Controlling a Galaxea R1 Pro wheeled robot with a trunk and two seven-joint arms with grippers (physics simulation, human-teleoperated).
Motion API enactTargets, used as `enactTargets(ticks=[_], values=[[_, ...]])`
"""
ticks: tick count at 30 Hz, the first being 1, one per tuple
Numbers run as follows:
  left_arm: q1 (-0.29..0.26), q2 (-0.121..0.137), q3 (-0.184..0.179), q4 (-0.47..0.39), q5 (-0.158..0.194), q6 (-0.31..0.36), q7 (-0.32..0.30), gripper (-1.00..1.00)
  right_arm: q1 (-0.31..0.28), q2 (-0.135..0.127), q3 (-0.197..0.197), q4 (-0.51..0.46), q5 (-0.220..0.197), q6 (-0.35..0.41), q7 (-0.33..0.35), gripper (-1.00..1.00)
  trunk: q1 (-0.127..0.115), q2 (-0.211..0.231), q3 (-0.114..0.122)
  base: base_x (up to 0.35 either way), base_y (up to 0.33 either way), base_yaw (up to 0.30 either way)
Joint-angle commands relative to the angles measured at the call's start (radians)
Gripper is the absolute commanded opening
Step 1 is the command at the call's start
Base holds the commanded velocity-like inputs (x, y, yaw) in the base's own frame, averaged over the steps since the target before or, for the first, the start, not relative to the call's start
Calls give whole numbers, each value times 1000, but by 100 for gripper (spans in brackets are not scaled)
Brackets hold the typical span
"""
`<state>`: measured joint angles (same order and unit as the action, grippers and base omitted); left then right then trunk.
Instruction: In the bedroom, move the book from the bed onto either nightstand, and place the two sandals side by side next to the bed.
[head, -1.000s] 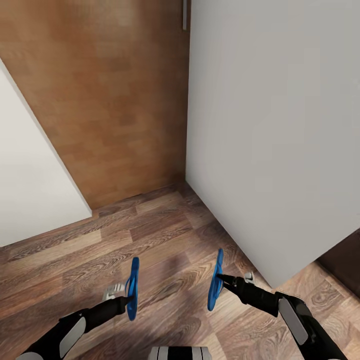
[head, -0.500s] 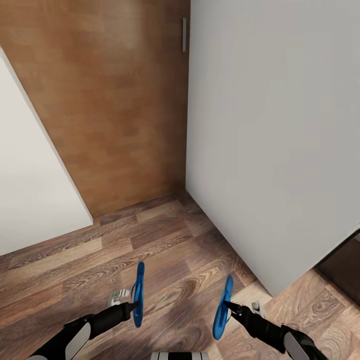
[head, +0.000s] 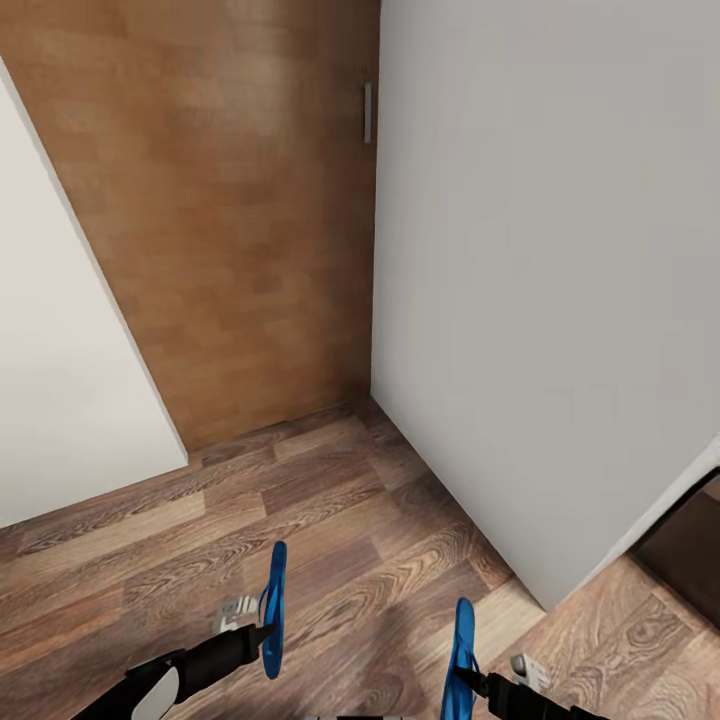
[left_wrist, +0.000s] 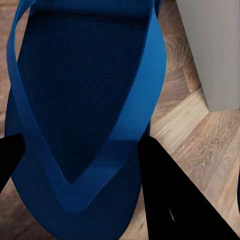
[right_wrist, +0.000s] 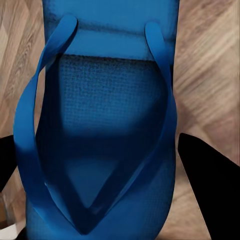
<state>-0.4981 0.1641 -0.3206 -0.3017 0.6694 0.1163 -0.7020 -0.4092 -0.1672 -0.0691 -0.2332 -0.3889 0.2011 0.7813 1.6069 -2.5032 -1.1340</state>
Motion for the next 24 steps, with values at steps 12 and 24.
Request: enactTargets(ticks=[12, 24], values=[[0, -5, -3, 28, 10, -12, -19, -100, 0, 1, -8, 15, 1, -3, 3, -100, -6, 3, 46, 0, 0, 0], [0, -9, -3, 29, 10, -12, -17, -100, 0, 2, -8, 15, 1, -3, 3, -100, -41, 66, 86, 0, 0, 0]])
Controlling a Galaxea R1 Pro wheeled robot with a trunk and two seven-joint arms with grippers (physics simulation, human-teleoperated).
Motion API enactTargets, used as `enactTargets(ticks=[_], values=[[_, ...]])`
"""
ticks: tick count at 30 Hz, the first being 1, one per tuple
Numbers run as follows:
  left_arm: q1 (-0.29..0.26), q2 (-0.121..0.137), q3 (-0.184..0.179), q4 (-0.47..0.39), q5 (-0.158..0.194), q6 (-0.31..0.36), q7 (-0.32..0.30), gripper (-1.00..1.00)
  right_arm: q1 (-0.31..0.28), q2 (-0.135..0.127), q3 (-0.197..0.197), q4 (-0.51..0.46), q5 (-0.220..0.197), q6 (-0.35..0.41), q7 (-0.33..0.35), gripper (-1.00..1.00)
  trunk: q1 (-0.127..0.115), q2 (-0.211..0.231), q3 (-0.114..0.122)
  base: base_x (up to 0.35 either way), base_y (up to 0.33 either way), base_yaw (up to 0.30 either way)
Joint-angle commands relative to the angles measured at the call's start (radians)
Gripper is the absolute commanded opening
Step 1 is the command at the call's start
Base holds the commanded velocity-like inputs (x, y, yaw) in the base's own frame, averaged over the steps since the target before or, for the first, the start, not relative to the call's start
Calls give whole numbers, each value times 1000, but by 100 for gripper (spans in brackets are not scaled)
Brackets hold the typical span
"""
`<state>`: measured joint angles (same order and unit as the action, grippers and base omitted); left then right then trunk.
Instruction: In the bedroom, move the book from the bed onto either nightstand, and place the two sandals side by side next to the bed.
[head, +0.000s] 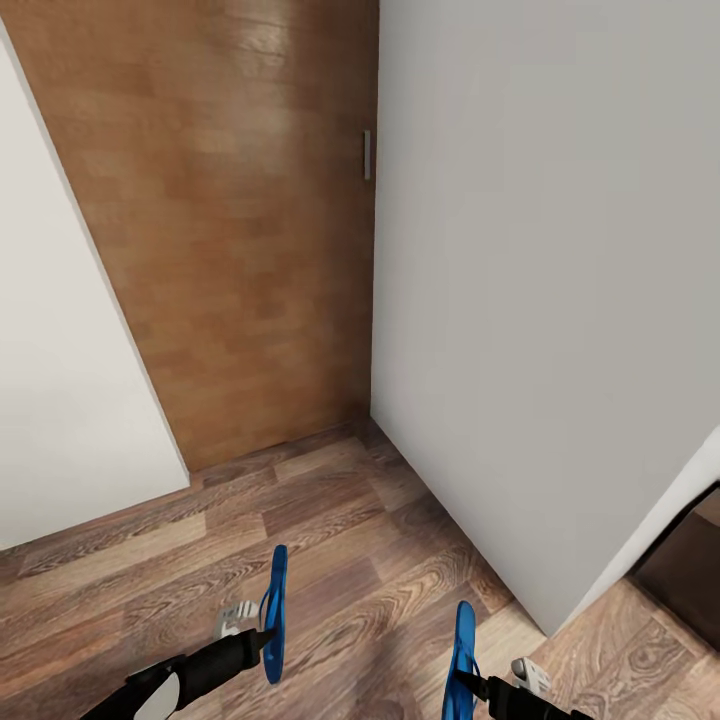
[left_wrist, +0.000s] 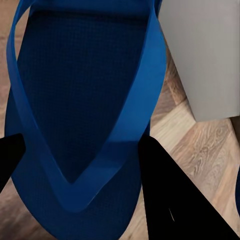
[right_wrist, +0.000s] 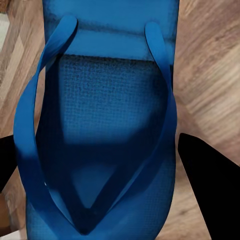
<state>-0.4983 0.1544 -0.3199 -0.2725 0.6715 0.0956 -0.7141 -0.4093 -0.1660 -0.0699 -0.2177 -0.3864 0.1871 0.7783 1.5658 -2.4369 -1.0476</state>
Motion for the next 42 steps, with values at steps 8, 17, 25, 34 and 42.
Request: enactTargets(ticks=[8, 17, 25, 34, 42], values=[[0, 0, -4, -1, 8, 9, -5, -100, 0, 0, -7, 0, -2, 11, 6, -100, -31, 56, 24, 0, 0, 0], [0, 0, -4, -1, 8, 9, -5, -100, 0, 0, -7, 0, -3, 11, 6, -100, -65, 119, 52, 0, 0, -3], [0, 0, -3, -1, 9, 9, -5, -100, 0, -1, -7, 0, -3, 11, 6, -100, -85, 154, 69, 0, 0, -125], [0, 0, -3, -1, 10, 9, -5, -100, 0, -1, -7, 0, -3, 12, 6, -100, -85, 154, 73, 0, 0, -192], [0, 0, -4, -1, 10, 9, -4, -100, 0, -1, -7, -1, -3, 12, 6, -100, -85, 154, 77, 0, 0, -195]])
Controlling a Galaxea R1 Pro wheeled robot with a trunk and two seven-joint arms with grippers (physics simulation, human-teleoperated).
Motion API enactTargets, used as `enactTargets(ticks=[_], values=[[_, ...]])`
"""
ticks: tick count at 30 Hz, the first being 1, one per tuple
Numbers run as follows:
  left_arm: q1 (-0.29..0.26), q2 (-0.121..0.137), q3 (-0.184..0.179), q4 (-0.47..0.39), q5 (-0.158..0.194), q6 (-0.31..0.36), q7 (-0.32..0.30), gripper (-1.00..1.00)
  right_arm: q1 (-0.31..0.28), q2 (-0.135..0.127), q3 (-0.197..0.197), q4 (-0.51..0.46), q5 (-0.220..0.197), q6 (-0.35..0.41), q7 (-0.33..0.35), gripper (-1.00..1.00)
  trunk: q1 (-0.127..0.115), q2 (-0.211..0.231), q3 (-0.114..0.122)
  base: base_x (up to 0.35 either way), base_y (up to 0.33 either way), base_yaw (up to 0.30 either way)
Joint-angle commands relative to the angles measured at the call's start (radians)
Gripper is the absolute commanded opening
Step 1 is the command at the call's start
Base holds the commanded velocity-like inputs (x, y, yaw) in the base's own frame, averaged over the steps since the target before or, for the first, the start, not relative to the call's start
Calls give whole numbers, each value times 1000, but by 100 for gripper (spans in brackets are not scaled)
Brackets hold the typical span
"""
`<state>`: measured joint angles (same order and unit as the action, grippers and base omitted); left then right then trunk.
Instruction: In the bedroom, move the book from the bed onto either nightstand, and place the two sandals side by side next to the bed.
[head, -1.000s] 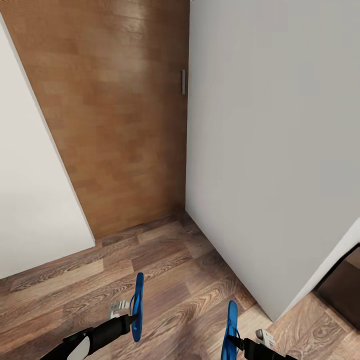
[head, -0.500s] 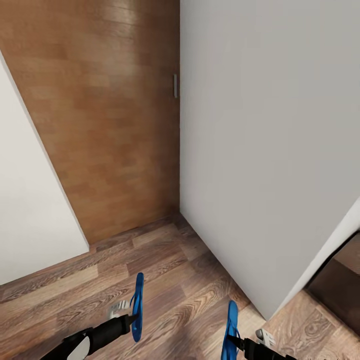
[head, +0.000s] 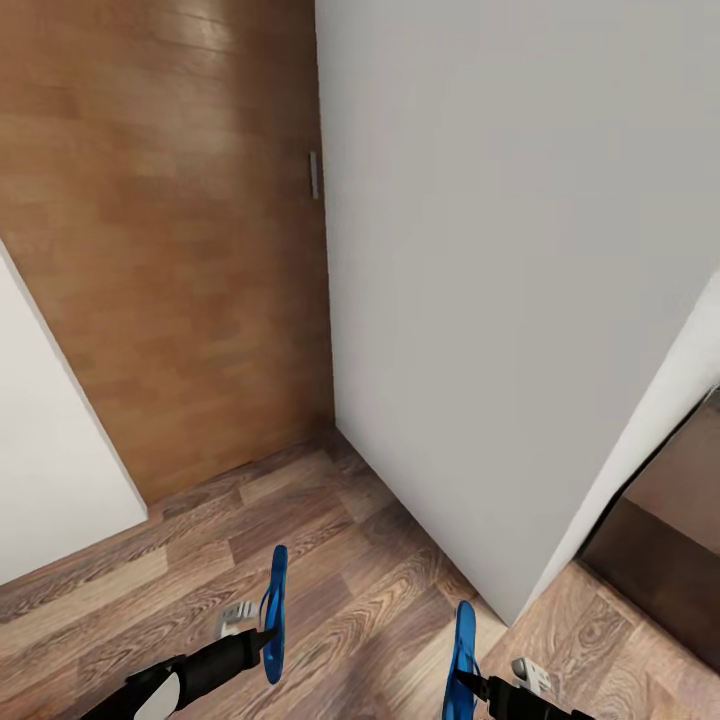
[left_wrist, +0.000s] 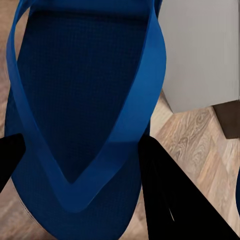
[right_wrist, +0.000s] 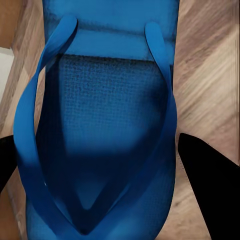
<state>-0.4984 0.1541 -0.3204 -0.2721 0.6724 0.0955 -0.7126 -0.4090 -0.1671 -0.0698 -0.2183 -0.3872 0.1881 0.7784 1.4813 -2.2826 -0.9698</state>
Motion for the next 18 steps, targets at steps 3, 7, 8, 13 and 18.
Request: enactTargets(ticks=[3, 7, 8, 13, 18], values=[[0, 1, -3, -1, 9, 9, -5, -100, -1, 0, -7, 0, -2, 11, 5, -100, 0, 0, 1, 0, 0, -195], [0, 1, -2, -1, 9, 9, -5, -100, -1, 0, -8, -1, -2, 11, 5, -100, 0, 0, 3, 0, 0, -195], [0, 1, -2, -1, 9, 9, -5, -100, -1, 0, -8, -1, -2, 11, 5, -100, 0, 0, 4, 0, 0, -195], [0, 1, -2, -1, 9, 9, -4, -100, -1, 0, -8, -1, -2, 11, 5, -100, 0, 0, 7, 0, 0, -195], [0, 1, -3, -1, 9, 9, -1, -100, -1, 0, -8, -1, -2, 11, 5, -100, 0, 0, 9, 0, 0, -195]])
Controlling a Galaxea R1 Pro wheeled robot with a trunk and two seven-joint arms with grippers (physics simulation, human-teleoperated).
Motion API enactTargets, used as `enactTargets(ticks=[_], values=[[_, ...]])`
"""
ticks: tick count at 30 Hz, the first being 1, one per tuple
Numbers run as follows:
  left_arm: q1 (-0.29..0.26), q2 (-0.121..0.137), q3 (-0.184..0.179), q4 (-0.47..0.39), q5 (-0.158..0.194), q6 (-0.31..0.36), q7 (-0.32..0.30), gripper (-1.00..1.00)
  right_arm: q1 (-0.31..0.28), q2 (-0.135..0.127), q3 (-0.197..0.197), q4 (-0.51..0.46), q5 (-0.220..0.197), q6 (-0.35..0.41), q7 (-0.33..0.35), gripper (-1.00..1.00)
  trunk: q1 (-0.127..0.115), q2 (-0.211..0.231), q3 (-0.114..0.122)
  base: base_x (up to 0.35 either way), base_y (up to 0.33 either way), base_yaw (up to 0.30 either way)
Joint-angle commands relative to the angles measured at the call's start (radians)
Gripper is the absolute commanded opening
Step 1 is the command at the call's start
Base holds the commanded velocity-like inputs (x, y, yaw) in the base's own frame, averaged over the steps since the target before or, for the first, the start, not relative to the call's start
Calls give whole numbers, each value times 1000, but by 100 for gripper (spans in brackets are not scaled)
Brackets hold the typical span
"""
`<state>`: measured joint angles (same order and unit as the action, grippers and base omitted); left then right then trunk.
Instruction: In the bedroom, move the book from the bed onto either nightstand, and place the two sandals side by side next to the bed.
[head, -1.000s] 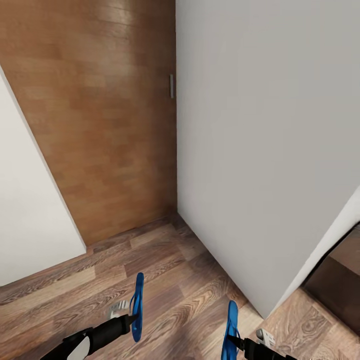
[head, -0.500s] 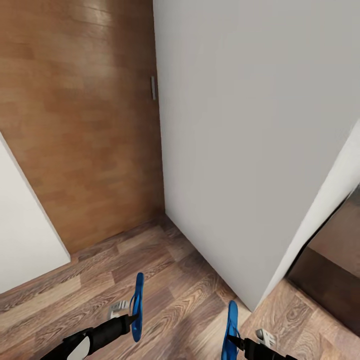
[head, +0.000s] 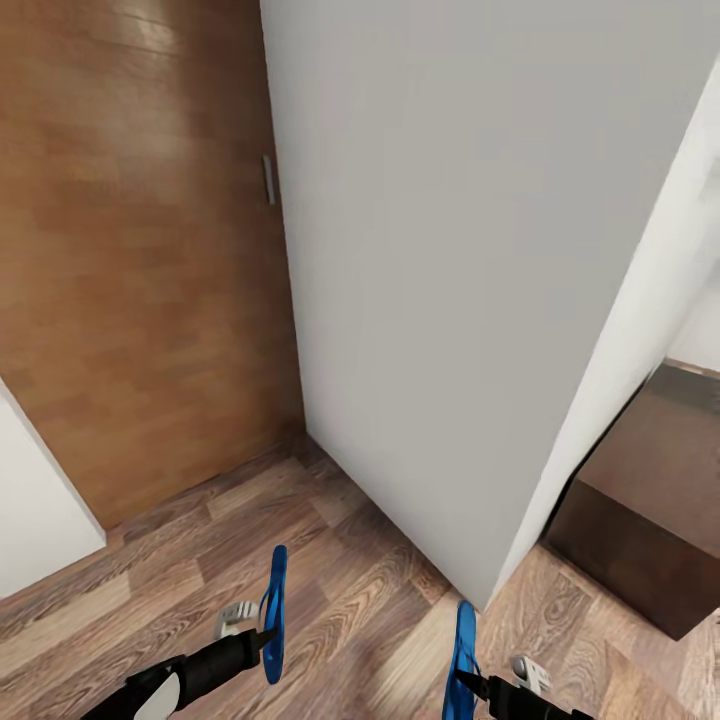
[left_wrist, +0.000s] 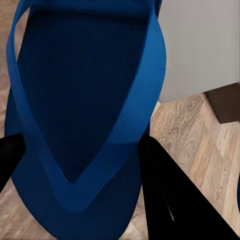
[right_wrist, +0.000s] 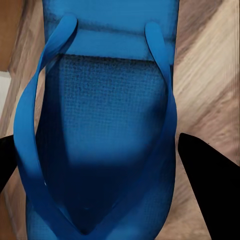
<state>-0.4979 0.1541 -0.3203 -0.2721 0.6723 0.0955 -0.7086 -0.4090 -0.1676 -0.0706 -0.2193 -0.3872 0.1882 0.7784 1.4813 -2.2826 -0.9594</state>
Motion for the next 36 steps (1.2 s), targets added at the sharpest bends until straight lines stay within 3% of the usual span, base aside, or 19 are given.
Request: enactTargets(ticks=[1, 36], values=[[0, 1, -3, -1, 9, 9, -5, -100, -1, 0, -7, 0, -2, 11, 6, -100, 0, 0, 0, 0, 0, -195], [1, -2, -4, 11, 9, 10, -9, -100, -1, 0, -8, 0, -2, 11, 2, -100, 0, 0, 20, 0, 0, -194]])
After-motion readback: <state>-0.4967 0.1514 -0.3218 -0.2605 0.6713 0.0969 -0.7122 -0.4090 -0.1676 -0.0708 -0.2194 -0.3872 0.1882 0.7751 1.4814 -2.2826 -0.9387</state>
